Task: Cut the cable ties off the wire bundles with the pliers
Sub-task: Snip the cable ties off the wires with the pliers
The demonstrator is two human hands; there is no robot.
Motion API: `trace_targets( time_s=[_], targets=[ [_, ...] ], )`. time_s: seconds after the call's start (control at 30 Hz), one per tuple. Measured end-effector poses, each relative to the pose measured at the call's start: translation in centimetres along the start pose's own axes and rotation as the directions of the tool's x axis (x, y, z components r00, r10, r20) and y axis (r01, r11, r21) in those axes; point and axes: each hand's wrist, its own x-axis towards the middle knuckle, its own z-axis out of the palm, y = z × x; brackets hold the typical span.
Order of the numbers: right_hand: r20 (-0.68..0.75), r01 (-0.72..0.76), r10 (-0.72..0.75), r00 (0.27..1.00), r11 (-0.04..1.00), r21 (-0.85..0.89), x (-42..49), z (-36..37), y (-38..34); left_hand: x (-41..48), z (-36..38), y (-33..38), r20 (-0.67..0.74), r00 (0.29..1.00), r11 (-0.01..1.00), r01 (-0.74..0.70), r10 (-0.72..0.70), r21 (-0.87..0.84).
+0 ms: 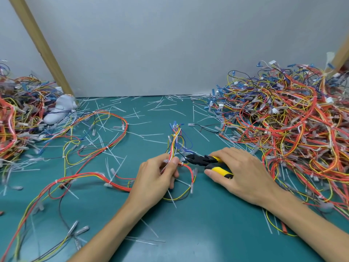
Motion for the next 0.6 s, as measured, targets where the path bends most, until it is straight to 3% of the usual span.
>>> trace_targets(
  time_s=[0.17, 0.2, 0.27, 0.33, 0.6],
  targets=[
    [-0.09, -0.1, 0.105, 0.99, 0.993, 0.065, 0.0, -0.1, -0.4, 0.7, -1.6, 0.6, 0.183, 0.975, 0.94, 0.179, -0.129, -0.291],
    [-0.093, -0.117, 0.124, 0.988, 0.99, 0.073, 0.0, -0.2, -0.3, 0.6, -2.0, 0.7, 0.206, 0.973, 0.959, 0.151, -0.102, -0.239],
    [-0.094, -0.143, 0.153, 0.984, 0.985, 0.1, 0.0, -0.3, -0.3, 0.2, -2.8, 0.9, 0.222, 0.975, 0.999, -0.022, 0.016, 0.026],
    [-0.094, -0.136, 0.147, 0.985, 0.984, 0.116, 0.0, -0.4, -0.3, -0.1, -3.5, 1.1, 0.232, 0.966, 0.951, -0.173, 0.113, 0.255],
    [-0.131, -0.134, 0.158, 0.979, 0.976, 0.169, -0.2, -0.3, -0.3, 0.5, -6.7, 1.6, 0.189, 0.978, 0.94, -0.145, 0.089, 0.309]
  ],
)
